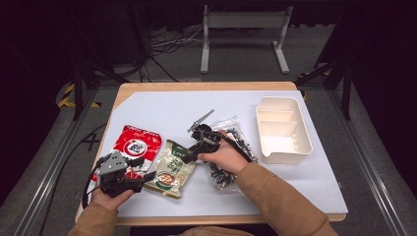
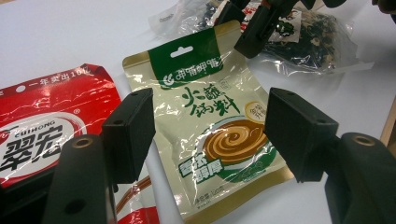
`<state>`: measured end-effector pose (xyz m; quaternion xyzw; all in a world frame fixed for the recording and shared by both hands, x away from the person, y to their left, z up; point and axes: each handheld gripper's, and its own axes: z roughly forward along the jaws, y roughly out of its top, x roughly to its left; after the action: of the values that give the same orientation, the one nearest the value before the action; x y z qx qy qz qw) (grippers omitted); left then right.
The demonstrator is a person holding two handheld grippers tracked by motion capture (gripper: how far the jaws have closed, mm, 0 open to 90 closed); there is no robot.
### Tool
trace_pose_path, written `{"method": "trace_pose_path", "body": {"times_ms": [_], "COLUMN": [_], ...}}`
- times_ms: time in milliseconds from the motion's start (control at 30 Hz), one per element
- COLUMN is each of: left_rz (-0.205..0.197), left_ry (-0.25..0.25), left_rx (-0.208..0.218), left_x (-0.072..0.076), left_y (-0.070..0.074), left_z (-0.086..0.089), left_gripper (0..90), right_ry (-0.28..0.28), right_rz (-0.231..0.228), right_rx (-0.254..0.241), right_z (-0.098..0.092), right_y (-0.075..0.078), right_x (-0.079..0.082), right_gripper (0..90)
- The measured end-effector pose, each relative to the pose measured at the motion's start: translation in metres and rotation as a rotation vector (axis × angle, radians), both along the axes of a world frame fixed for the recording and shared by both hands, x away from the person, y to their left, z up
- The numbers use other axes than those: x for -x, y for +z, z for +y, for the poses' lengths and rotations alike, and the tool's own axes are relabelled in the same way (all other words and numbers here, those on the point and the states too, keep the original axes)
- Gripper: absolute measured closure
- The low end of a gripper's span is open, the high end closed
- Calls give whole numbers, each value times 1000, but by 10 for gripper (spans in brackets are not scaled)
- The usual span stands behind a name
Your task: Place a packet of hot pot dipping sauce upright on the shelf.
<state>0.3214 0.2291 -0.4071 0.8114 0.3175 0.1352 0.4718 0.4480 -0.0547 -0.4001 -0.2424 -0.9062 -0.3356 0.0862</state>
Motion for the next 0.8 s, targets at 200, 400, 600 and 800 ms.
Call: {"method": "trace_pose_path", "body": {"times_ms": [200,400,600,800], "left_rz": [4,-4,0,-11], "left_ry": [2,-2,4,8], "left_rx": [3,-2,3,1], "left_x": [0,-1,0,0], "left_y": [0,0,0,1], "left_z": [0,0,0,2], "left_gripper": [339,337,338,337], "right_ry": [-7,-30,-45,-34], "right_rz": [42,51,19,-9], "right_rx": [47,73,98,85], "right_z": [9,16,16,16], "right_y": [-16,-25,-24,-14], "right_x": [-6,-9,-10,-5], "right_gripper": [508,608,889,900]}}
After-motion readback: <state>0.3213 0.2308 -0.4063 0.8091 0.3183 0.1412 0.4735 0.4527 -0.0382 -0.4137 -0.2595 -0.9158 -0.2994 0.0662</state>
